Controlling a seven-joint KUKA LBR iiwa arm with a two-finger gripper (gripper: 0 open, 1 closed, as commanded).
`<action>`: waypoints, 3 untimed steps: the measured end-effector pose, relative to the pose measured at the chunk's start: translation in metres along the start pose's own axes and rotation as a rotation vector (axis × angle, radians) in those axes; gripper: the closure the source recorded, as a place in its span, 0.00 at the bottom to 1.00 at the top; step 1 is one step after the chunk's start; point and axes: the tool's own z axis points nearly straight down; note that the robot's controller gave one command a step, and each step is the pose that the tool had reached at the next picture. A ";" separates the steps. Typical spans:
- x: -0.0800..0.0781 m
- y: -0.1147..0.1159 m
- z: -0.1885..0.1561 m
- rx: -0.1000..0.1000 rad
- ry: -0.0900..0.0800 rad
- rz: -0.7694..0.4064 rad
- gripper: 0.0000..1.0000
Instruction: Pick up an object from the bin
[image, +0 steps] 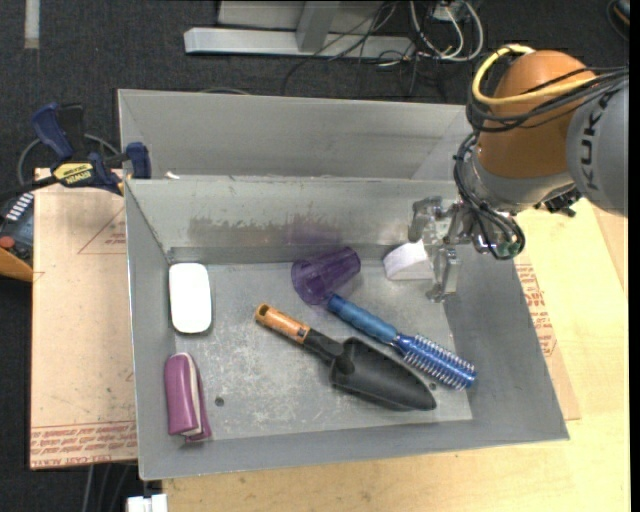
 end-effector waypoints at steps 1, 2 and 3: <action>0.012 0.015 0.009 0.000 0.003 0.056 0.00; 0.020 0.033 0.033 0.000 -0.002 0.017 0.00; 0.022 0.040 0.096 -0.002 0.007 0.123 0.00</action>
Offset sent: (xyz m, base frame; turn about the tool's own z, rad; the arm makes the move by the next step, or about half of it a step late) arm -0.0234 0.0349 -0.0370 0.0090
